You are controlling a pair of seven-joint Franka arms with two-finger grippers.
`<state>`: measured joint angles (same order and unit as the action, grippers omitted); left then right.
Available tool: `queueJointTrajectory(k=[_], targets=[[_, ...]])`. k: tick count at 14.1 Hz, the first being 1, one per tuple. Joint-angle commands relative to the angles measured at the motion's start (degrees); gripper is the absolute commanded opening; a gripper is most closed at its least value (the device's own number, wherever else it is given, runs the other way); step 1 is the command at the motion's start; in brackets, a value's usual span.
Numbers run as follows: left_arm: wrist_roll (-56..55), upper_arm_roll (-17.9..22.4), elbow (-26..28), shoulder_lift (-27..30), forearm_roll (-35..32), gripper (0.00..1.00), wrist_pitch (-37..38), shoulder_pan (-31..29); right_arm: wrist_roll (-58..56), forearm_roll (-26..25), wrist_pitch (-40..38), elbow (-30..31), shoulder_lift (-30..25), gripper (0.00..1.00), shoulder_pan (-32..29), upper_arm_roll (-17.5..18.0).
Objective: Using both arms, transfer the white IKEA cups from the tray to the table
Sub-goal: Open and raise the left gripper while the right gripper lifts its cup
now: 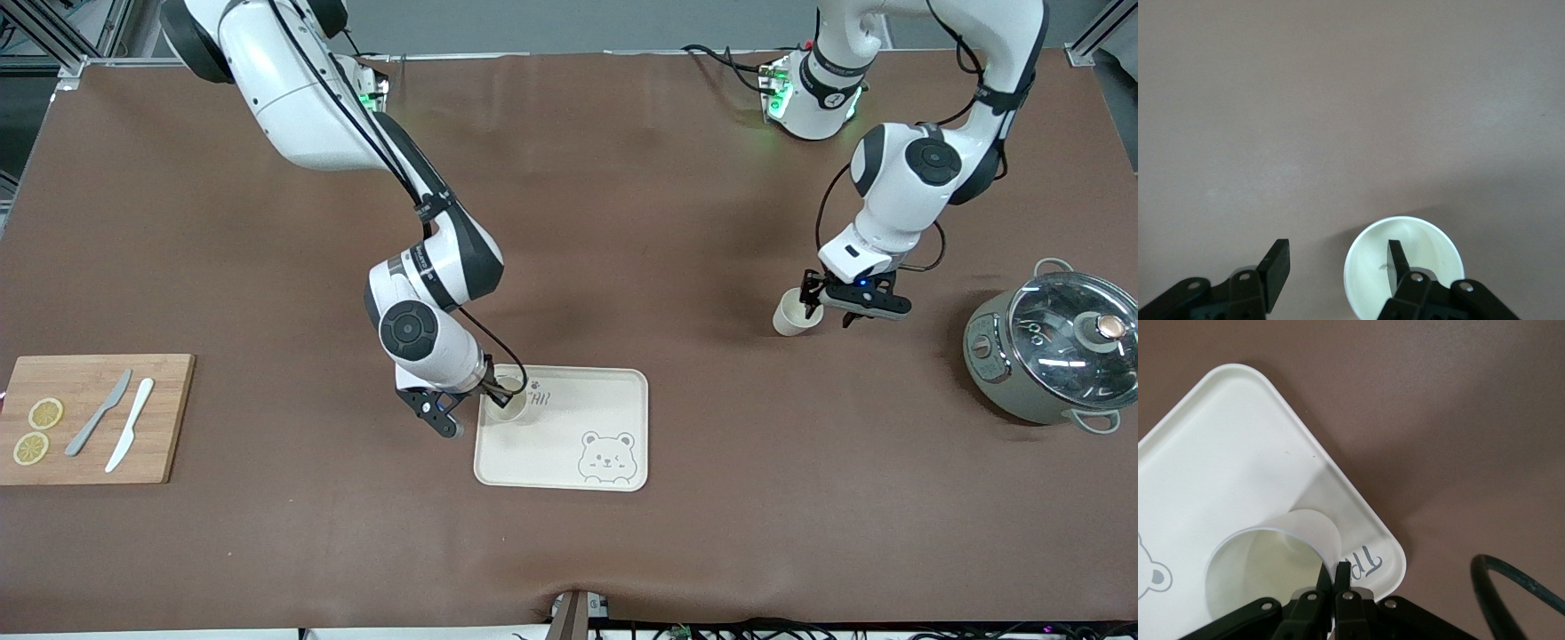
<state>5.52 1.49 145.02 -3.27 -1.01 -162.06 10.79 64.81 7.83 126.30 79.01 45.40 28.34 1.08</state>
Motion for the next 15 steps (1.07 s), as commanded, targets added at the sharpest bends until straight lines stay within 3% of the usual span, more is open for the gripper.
queueJointTrajectory(k=[1,3,5,7,13,15], targets=[[-0.34,-0.52,-2.54,5.72,-0.14,0.74,10.41,-0.15,0.76,0.43,-2.63,-1.75,0.65,0.0,-0.31,0.15],[-0.34,-0.61,-5.0,7.48,0.13,0.81,17.1,-0.06,0.41,0.17,-4.3,-1.84,0.13,0.0,-0.39,0.15],[-1.03,-0.78,-6.85,8.63,0.3,1.0,20.72,0.11,0.05,0.34,-6.06,-2.97,-0.31,0.0,-0.57,0.15],[-3.05,-1.83,-8.43,9.07,0.3,1.0,23.27,0.11,0.4,0.78,-6.5,-4.47,-0.4,0.0,-1.1,0.41],[-4.2,-2.28,-11.16,9.07,0.3,1.0,25.21,0.2,-5.29,0.87,-17.92,-7.3,-4.96,0.0,-2.67,0.33],[-3.68,-2.19,-13.96,9.16,0.39,1.0,30.81,0.11,-6.88,0.78,-19.51,-6.5,-5.24,0.0,-3.2,0.15]])
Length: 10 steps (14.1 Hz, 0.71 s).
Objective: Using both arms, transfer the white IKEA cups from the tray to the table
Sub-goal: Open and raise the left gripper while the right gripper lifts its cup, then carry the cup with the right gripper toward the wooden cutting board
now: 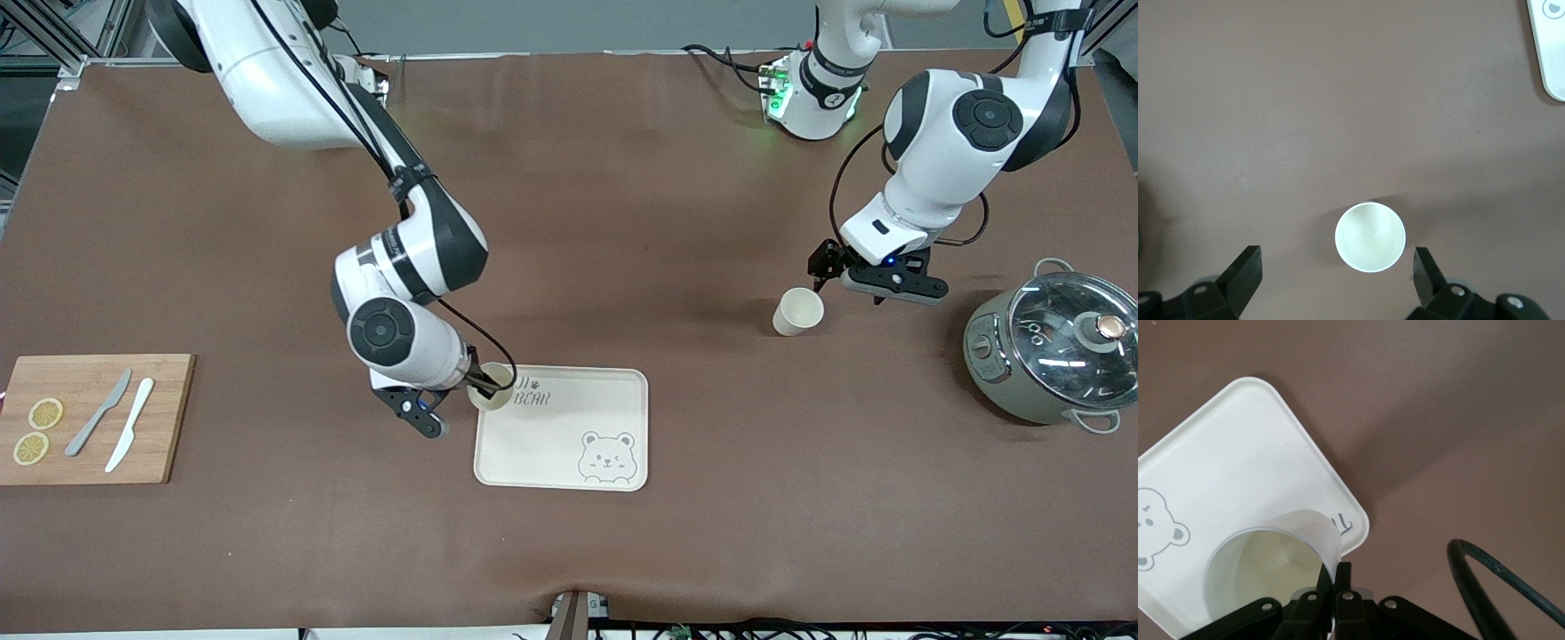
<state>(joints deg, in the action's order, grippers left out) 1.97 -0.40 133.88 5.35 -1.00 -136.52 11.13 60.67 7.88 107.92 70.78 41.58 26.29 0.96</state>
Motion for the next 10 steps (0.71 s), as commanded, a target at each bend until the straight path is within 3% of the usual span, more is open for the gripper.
queueJointTrajectory(k=[1,6,10], targets=[[0.05,-0.3,-4.58,0.45,0.39,1.0,8.78,-0.32,-5.19,0.65,-1.05,3.21,-1.93,0.0,-1.5,0.19],[-1.43,-0.39,-7.93,1.16,0.74,1.0,15.4,-0.41,-19.94,0.47,-0.61,11.03,-7.29,0.0,-7.29,0.1],[-2.93,-1.44,-11.18,1.42,0.65,1.0,16.64,0.03,-31.03,0.03,0.17,15.78,-9.58,0.0,-11.6,0.1]])
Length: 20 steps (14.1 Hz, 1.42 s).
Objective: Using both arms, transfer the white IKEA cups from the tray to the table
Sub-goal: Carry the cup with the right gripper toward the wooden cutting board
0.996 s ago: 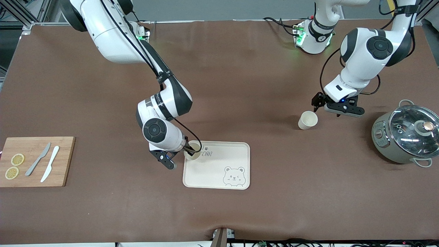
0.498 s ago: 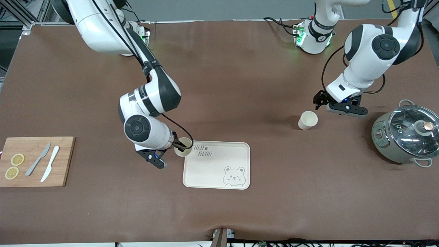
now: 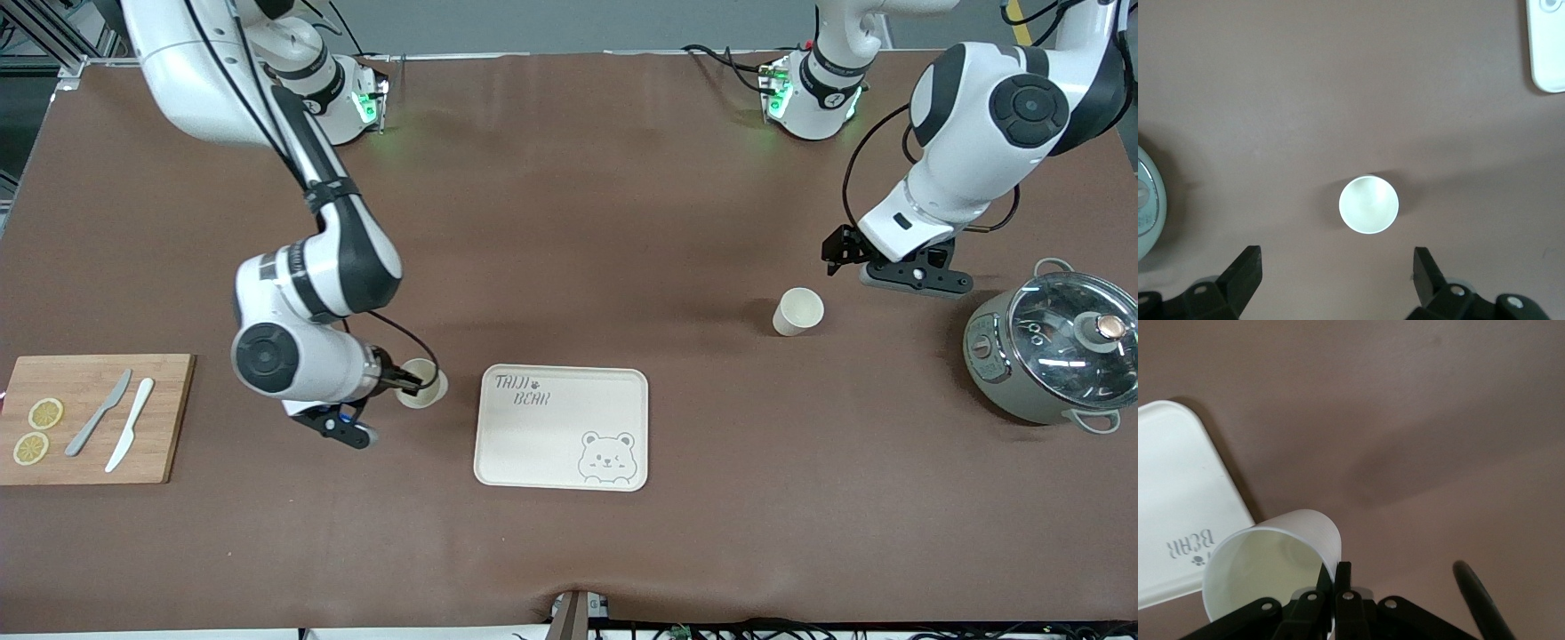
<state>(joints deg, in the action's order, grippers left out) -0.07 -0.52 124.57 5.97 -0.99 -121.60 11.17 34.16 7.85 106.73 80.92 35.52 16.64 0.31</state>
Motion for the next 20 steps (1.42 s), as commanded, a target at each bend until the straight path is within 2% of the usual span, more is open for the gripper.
queueJointTrajectory(k=[1,5,9,15,20], targets=[[-0.98,-2.02,-2.74,0.71,0.64,1.0,1.8,-0.01,-7.07,-0.2,2.77,7.74,-4.49,0.0,-2.83,0.75],[-1.42,-2.12,-7.83,0.09,0.64,1.0,5.39,0.16,-20.84,-0.38,5.15,13.63,-7.38,0.0,-7.74,0.66],[-1.24,-2.12,-11.1,0.18,0.64,1.0,11.73,0.08,-31.33,-6.87,6.03,17.6,-8.8,0.0,-11.97,0.66],[-1.33,-2.47,-11.1,0.0,0.64,1.0,12.09,0.16,-48.55,-7.32,10.95,24.28,-11.53,0.0,-19.61,0.57],[-1.51,-2.47,-11.1,-0.17,0.72,1.0,12.09,0.16,-54.64,-9.96,22.88,32.88,-11.88,0.0,-22.09,-0.83]])
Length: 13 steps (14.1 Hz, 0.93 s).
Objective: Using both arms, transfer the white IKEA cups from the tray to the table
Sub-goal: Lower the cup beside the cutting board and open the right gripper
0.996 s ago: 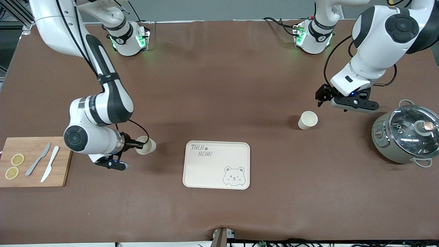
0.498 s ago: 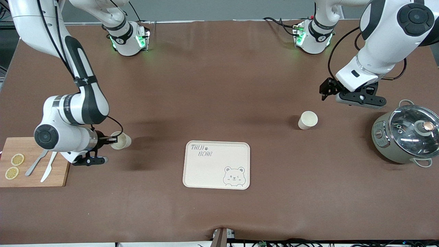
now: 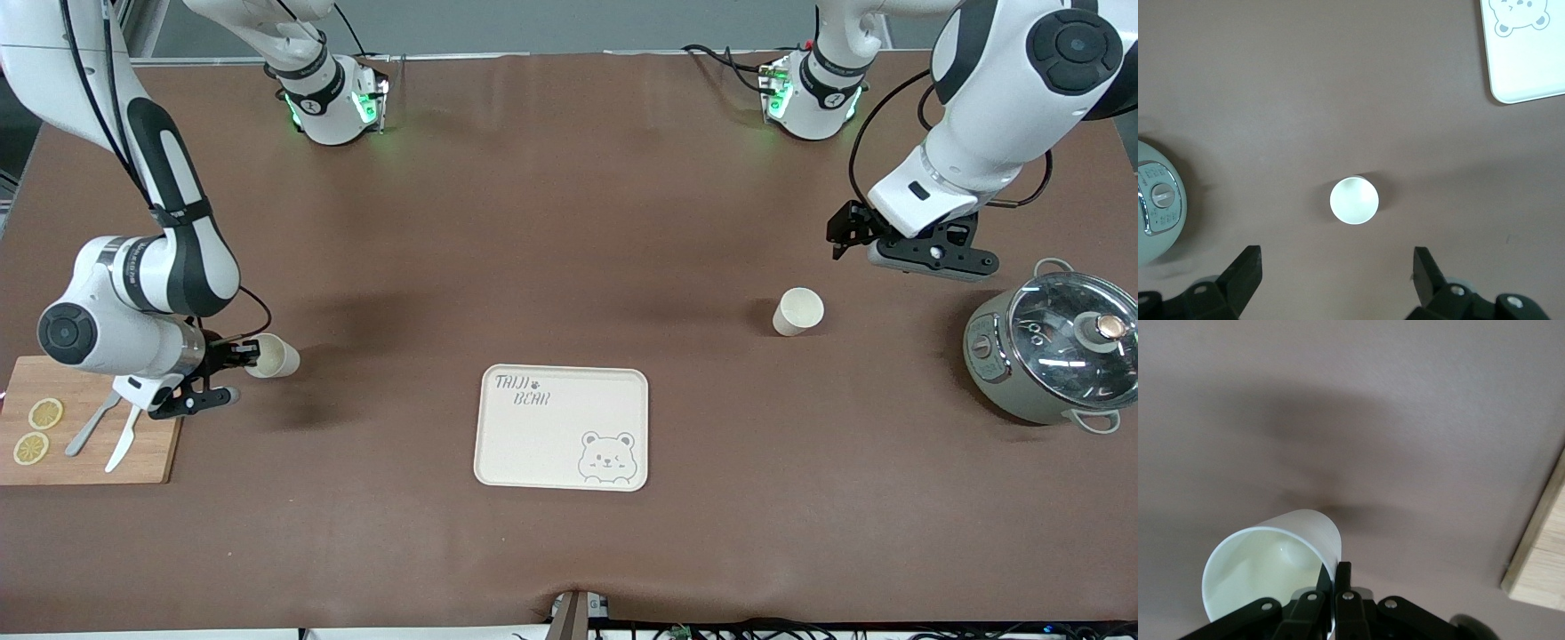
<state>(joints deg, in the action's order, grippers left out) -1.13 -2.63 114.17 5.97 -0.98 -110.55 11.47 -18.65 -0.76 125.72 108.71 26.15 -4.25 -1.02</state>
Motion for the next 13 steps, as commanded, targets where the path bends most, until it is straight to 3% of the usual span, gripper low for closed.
queueJointTrajectory(k=[1,8,9,13], targets=[[-0.45,-0.36,-0.71,-0.17,0.72,1.0,1.04,-0.13,-2.52,-1.52,7.13,6.93,-2.42,0.0,-1.54,0.4],[-1.5,-0.71,-0.53,-0.26,0.81,1.0,1.04,-0.04,-3.15,-1.44,6.55,7.22,-2.59,0.0,-2.34,0.23],[-1.68,-0.71,-0.53,-0.26,0.81,1.0,1.04,-0.04,-3.23,-1.18,6.64,6.95,-2.33,0.99,-2.43,0.31],[-2.3,-1.41,-0.53,-0.26,0.98,1.0,1.04,-0.13,-3.14,-1.17,-2.12,2.92,-2.07,1.0,-2.08,0.31]])
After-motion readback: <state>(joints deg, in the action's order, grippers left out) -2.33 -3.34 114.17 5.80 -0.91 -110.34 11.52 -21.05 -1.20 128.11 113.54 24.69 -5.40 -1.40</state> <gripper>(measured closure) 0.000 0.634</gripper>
